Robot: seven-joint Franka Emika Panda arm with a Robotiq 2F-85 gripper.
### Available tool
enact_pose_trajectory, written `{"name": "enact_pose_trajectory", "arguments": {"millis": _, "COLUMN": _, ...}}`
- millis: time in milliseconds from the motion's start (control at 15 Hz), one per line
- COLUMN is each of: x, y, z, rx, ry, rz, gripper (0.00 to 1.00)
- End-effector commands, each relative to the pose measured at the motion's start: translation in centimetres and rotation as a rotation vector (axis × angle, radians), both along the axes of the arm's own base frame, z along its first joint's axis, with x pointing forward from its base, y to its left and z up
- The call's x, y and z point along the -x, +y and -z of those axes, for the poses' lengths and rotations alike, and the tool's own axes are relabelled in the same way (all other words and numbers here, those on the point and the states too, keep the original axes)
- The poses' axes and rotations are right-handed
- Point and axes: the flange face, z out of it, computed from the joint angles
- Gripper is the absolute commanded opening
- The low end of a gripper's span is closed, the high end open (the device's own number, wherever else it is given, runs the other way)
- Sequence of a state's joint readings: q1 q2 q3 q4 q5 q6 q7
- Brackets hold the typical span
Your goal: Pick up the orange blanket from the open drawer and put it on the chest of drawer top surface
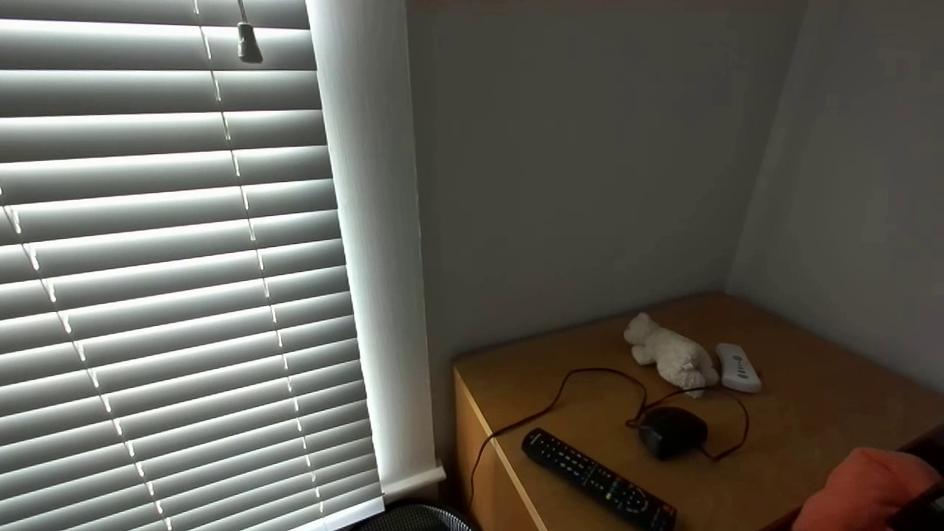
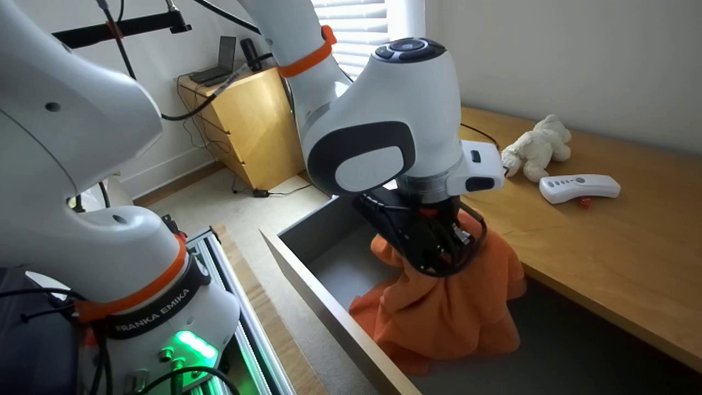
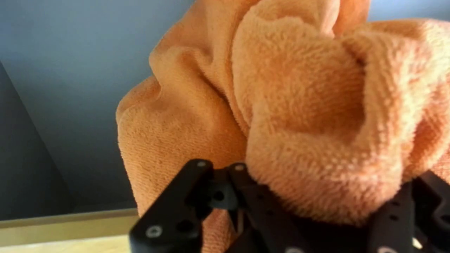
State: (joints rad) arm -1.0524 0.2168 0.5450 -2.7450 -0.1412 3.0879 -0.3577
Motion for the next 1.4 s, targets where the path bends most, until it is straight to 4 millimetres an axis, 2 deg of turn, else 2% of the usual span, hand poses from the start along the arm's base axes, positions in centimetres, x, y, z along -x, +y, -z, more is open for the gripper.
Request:
{"name": "enact_pose_trajectory", "arguments": {"millis": 0, "x": -1.0, "y": -0.7, "z": -3.1, "rx": 0.029, "ry": -0.078, "rz": 0.012, "gripper": 0.0}}
{"name": "enact_pose_trajectory", "arguments": {"millis": 133, "x": -0.9, "y": -0.2, "z": -4.0, "rx": 0.042, "ry": -0.114, "rz": 0.019, "gripper": 0.0}}
{"name": "enact_pose_trajectory", "arguments": {"millis": 200, "x": -1.8, "y": -0.5, "z": -4.8, "rx": 0.049, "ry": -0.14, "rz": 0.025, "gripper": 0.0}}
{"name": "enact_pose_trajectory", "arguments": {"millis": 533, "x": -3.2, "y": -0.1, "z": -7.8, "rx": 0.123, "ry": -0.272, "rz": 0.016, "gripper": 0.0}}
{"name": "enact_pose_trajectory", "arguments": {"millis": 600, "x": -2.8, "y": 0.1, "z": -6.4, "rx": 0.076, "ry": -0.22, "rz": 0.019, "gripper": 0.0}}
{"name": "enact_pose_trajectory", "arguments": {"millis": 1067, "x": -3.0, "y": 0.1, "z": -7.1, "rx": 0.096, "ry": -0.244, "rz": 0.018, "gripper": 0.0}}
{"name": "enact_pose_trajectory", "arguments": {"millis": 1333, "x": -5.4, "y": 0.7, "z": -11.0, "rx": 0.224, "ry": -0.353, "rz": -0.036, "gripper": 0.0}}
